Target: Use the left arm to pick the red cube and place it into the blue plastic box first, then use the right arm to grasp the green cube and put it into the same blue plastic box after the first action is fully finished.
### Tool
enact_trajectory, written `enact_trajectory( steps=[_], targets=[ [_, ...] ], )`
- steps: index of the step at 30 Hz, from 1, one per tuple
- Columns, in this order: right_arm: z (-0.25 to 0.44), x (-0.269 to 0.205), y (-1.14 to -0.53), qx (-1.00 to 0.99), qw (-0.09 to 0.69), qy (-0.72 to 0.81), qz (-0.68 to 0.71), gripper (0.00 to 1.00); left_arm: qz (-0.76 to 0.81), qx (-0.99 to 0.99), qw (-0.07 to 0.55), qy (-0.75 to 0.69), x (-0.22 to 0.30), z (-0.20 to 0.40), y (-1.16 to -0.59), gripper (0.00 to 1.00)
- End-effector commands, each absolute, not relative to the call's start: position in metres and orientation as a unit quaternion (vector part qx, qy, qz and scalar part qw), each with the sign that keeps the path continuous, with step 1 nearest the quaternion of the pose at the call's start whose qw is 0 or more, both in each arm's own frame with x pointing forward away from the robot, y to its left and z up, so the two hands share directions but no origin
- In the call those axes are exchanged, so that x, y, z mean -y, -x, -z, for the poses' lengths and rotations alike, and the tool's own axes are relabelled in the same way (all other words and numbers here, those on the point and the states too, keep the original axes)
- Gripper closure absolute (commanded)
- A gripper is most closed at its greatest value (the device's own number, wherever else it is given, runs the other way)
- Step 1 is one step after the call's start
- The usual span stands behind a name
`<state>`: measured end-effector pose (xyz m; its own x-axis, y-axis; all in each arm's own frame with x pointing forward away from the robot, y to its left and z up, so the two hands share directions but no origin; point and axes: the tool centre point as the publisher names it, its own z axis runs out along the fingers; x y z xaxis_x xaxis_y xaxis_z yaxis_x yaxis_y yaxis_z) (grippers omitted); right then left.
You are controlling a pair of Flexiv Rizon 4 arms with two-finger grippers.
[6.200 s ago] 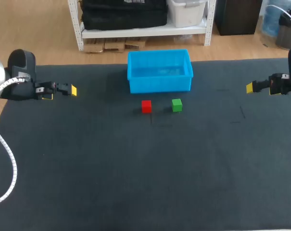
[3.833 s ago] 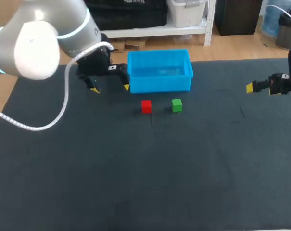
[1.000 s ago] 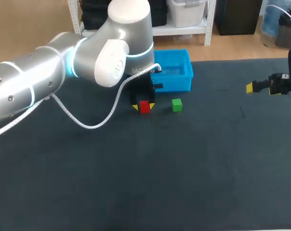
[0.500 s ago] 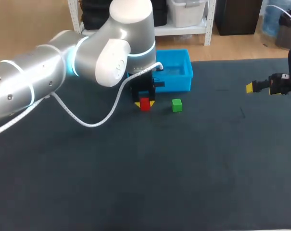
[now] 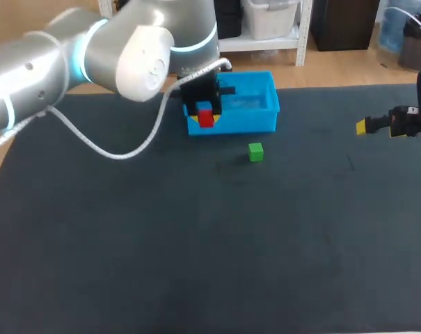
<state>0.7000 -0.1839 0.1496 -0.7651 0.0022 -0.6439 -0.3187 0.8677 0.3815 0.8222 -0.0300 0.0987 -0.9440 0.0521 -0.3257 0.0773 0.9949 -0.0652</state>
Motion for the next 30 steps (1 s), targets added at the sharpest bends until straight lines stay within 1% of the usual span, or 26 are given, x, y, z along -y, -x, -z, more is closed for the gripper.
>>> enact_trajectory(
  steps=[1, 10, 13, 18, 22, 30],
  targets=[
    [-0.15, 0.185, -0.7, -0.908, 0.331, 0.088, -0.243, 0.0, 0.041, -0.982, 0.178, -0.04, 0.021, -0.124, -0.807, 1.0],
    [-0.15, 0.185, -0.7, -0.908, 0.331, 0.088, -0.243, 0.0, 0.06, -0.976, 0.2, -0.067, 0.023, -0.127, -0.798, 1.0],
    [-0.15, 0.185, -0.7, -0.908, 0.331, 0.088, -0.243, 0.0, 0.061, -0.97, 0.22, -0.079, 0.021, -0.13, -0.796, 1.0],
    [-0.15, 0.185, -0.7, -0.908, 0.331, 0.088, -0.243, 0.0, 0.074, -0.952, 0.276, -0.112, 0.017, -0.142, -0.797, 1.0],
    [-0.15, 0.185, -0.7, -0.908, 0.331, 0.088, -0.243, 0.0, 0.077, -0.947, 0.288, -0.12, 0.015, -0.146, -0.799, 1.0],
    [-0.15, 0.185, -0.7, -0.908, 0.331, 0.088, -0.243, 0.0, 0.082, -0.945, 0.291, -0.123, 0.012, -0.149, -0.804, 1.0]
  ],
)
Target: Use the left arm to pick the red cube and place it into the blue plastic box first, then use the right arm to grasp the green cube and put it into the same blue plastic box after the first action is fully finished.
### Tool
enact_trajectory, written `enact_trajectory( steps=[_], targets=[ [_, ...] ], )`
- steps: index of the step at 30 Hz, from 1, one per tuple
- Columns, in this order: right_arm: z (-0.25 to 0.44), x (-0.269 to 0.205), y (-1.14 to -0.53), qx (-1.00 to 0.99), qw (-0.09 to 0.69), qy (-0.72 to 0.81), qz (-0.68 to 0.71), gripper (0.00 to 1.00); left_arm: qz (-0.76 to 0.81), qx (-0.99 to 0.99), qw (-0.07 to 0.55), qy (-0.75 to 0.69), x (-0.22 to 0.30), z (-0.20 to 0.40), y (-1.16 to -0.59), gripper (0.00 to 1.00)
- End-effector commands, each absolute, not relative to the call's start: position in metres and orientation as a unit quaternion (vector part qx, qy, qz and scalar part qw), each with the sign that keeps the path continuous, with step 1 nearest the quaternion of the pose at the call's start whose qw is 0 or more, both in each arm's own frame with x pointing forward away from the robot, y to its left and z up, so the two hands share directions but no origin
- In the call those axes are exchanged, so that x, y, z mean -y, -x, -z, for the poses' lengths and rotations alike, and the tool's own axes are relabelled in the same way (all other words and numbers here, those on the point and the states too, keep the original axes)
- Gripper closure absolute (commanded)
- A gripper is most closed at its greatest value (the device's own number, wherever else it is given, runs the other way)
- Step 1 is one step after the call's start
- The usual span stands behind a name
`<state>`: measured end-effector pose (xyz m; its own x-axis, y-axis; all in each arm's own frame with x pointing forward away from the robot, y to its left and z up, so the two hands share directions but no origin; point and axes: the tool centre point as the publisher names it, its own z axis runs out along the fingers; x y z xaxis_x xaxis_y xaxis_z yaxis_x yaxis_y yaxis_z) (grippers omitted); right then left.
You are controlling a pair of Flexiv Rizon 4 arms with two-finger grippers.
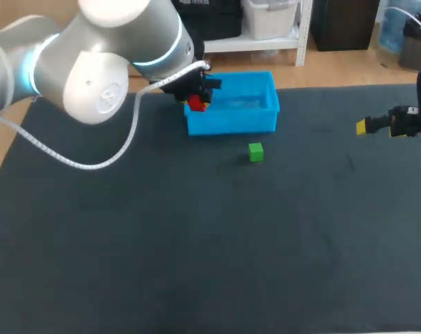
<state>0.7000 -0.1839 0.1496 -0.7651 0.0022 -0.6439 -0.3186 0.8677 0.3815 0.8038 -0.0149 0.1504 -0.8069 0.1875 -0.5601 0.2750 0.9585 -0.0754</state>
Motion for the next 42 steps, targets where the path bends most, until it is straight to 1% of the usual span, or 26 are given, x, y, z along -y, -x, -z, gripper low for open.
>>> enact_trajectory(
  steps=[1, 5, 13, 23, 32, 42],
  targets=[
    [-0.15, 0.185, -0.7, -0.908, 0.331, 0.088, -0.243, 0.0, 0.083, -0.945, 0.291, -0.123, 0.012, -0.149, -0.805, 1.0],
    [-0.15, 0.185, -0.7, -0.908, 0.331, 0.088, -0.243, 0.0, 0.085, -0.945, 0.289, -0.125, 0.012, -0.148, -0.816, 1.0],
    [-0.15, 0.185, -0.7, -0.908, 0.331, 0.088, -0.243, 0.0, 0.089, -0.941, 0.296, -0.139, 0.014, -0.151, -0.866, 1.0],
    [-0.15, 0.185, -0.7, -0.908, 0.331, 0.088, -0.243, 0.0, 0.093, -0.939, 0.296, -0.15, 0.024, -0.139, -0.92, 1.0],
    [-0.15, 0.185, -0.7, -0.908, 0.331, 0.088, -0.243, 0.0, 0.106, -0.931, 0.308, -0.162, 0.033, -0.137, -0.932, 1.0],
    [-0.15, 0.185, -0.7, -0.908, 0.331, 0.088, -0.243, 0.0, 0.115, -0.935, 0.293, -0.161, 0.038, -0.114, -0.942, 1.0]
  ],
)
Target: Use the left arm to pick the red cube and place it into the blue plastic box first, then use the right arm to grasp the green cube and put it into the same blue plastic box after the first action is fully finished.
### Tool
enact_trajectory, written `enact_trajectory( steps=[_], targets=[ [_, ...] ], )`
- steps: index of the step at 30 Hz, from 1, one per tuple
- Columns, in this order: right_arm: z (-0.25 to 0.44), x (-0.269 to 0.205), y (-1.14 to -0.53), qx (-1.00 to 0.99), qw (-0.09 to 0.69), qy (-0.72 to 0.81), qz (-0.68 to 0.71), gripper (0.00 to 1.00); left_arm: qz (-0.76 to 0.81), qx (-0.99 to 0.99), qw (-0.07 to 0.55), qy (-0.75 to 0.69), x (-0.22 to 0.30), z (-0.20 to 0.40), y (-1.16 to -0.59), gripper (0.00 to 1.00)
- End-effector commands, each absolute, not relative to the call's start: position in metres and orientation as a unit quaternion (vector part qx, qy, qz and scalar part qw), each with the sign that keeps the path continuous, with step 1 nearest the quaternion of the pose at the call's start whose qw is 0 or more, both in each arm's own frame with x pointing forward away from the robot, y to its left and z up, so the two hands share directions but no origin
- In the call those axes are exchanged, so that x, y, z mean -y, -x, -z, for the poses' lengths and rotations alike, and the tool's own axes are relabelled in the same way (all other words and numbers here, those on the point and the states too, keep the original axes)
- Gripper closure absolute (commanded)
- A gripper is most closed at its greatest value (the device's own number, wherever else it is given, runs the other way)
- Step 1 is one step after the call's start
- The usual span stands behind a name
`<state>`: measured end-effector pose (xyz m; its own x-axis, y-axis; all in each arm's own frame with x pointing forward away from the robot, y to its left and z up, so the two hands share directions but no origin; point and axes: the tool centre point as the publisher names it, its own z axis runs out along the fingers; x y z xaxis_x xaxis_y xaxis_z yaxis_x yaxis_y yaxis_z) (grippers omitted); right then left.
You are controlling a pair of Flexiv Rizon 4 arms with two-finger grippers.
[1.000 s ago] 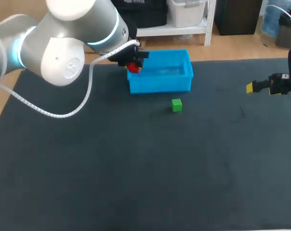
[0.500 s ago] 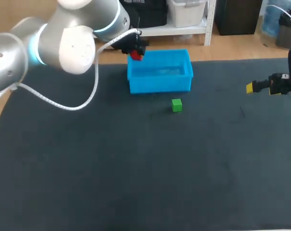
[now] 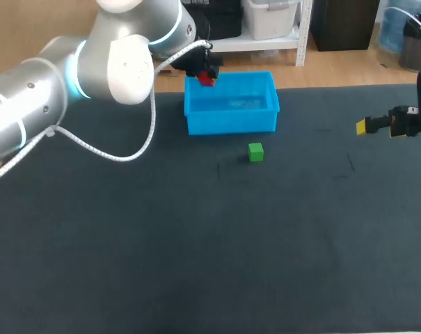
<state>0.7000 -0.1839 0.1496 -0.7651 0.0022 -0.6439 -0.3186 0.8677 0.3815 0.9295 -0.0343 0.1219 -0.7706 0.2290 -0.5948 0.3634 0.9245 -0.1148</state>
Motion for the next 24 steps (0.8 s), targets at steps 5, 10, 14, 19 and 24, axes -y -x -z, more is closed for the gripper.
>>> enact_trajectory(
  steps=[5, 10, 14, 19, 24],
  targets=[
    [-0.15, 0.185, -0.7, -0.908, 0.331, 0.088, -0.243, 0.0, 0.115, -0.941, 0.279, -0.154, 0.041, -0.098, -0.95, 1.0],
    [-0.15, 0.185, -0.7, -0.908, 0.331, 0.088, -0.243, 0.0, 0.114, -0.946, 0.267, -0.148, 0.043, -0.086, -0.956, 1.0],
    [-0.15, 0.185, -0.7, -0.908, 0.331, 0.088, -0.243, 0.0, 0.115, -0.948, 0.257, -0.145, 0.044, -0.077, -0.958, 1.0],
    [-0.15, 0.185, -0.7, -0.908, 0.331, 0.088, -0.243, 0.0, 0.112, -0.952, 0.249, -0.139, 0.043, -0.072, -0.96, 1.0],
    [-0.15, 0.185, -0.7, -0.908, 0.331, 0.088, -0.243, 0.0, 0.109, -0.954, 0.243, -0.136, 0.043, -0.068, -0.96, 1.0]
  ],
)
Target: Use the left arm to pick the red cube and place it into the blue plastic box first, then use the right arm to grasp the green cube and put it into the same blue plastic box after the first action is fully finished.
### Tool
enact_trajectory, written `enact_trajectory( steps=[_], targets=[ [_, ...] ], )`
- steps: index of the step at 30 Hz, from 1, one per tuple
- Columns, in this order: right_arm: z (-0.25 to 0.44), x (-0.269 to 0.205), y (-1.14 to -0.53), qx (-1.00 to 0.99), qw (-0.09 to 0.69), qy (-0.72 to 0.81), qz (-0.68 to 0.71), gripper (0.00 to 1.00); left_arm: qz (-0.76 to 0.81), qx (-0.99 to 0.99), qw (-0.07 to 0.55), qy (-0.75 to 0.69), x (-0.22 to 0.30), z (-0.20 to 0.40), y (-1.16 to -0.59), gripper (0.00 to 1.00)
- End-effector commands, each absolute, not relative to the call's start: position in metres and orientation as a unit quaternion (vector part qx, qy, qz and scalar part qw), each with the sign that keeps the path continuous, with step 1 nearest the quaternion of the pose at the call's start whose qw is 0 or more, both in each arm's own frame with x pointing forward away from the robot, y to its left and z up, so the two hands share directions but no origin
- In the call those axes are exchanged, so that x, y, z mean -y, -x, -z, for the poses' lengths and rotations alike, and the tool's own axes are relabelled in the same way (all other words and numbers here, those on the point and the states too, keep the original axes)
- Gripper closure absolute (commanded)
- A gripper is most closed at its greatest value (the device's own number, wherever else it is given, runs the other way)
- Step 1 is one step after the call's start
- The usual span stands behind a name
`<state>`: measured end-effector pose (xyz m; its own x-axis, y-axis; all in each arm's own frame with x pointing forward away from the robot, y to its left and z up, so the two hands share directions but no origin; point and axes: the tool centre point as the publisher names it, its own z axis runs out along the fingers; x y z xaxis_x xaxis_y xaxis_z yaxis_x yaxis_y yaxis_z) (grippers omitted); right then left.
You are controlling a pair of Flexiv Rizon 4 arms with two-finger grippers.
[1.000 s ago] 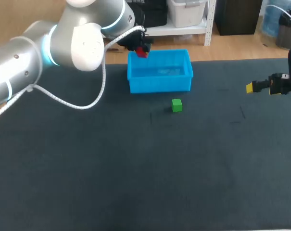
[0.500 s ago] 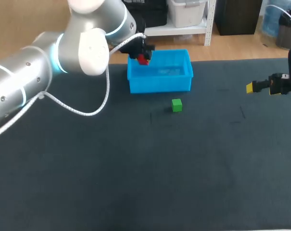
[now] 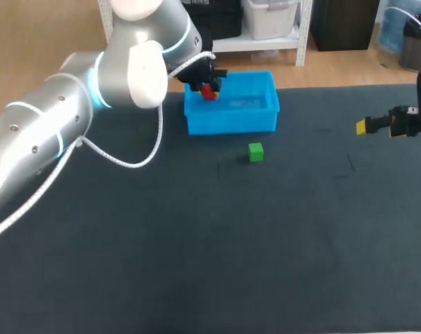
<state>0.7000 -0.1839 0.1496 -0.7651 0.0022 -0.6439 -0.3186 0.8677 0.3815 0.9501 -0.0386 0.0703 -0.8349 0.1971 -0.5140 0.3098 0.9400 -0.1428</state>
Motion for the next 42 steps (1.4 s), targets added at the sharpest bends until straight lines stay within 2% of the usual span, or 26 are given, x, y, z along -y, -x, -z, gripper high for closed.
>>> enact_trajectory(
  steps=[1, 8, 10, 14, 15, 16, 17, 18, 31, 42],
  targets=[
    [-0.15, 0.185, -0.7, -0.908, 0.331, 0.088, -0.243, 0.0, 0.109, -0.955, 0.241, -0.136, 0.043, -0.068, -0.96, 1.0],
    [-0.15, 0.185, -0.7, -0.908, 0.331, 0.088, -0.243, 0.0, 0.105, -0.956, 0.236, -0.139, 0.044, -0.065, -0.959, 0.98],
    [-0.15, 0.185, -0.7, -0.908, 0.331, 0.088, -0.243, 0.0, 0.104, -0.956, 0.234, -0.139, 0.045, -0.065, -0.959, 0.69],
    [-0.15, 0.185, -0.7, -0.908, 0.331, 0.088, -0.243, 0.0, 0.103, -0.957, 0.232, -0.142, 0.046, -0.065, -0.957, 0.4],
    [-0.15, 0.185, -0.7, -0.908, 0.331, 0.088, -0.243, 0.0, 0.103, -0.957, 0.231, -0.142, 0.047, -0.065, -0.956, 0.22],
    [-0.15, 0.185, -0.7, -0.908, 0.331, 0.088, -0.243, 0.0, 0.103, -0.957, 0.231, -0.143, 0.047, -0.065, -0.956, 0.11],
    [-0.15, 0.185, -0.7, -0.908, 0.331, 0.088, -0.243, 0.0, 0.102, -0.957, 0.23, -0.143, 0.047, -0.065, -0.956, 0.04],
    [-0.15, 0.185, -0.7, -0.908, 0.331, 0.088, -0.243, 0.0, 0.102, -0.957, 0.23, -0.143, 0.047, -0.065, -0.955, 0.0],
    [-0.15, 0.185, -0.7, -0.908, 0.331, 0.088, -0.243, 0.0, 0.104, -0.955, 0.241, -0.141, 0.04, -0.089, -0.938, 0.0],
    [-0.15, 0.185, -0.7, -0.908, 0.331, 0.088, -0.243, 0.0, 0.108, -0.946, 0.266, -0.151, 0.019, -0.131, -0.887, 0.0]
  ],
)
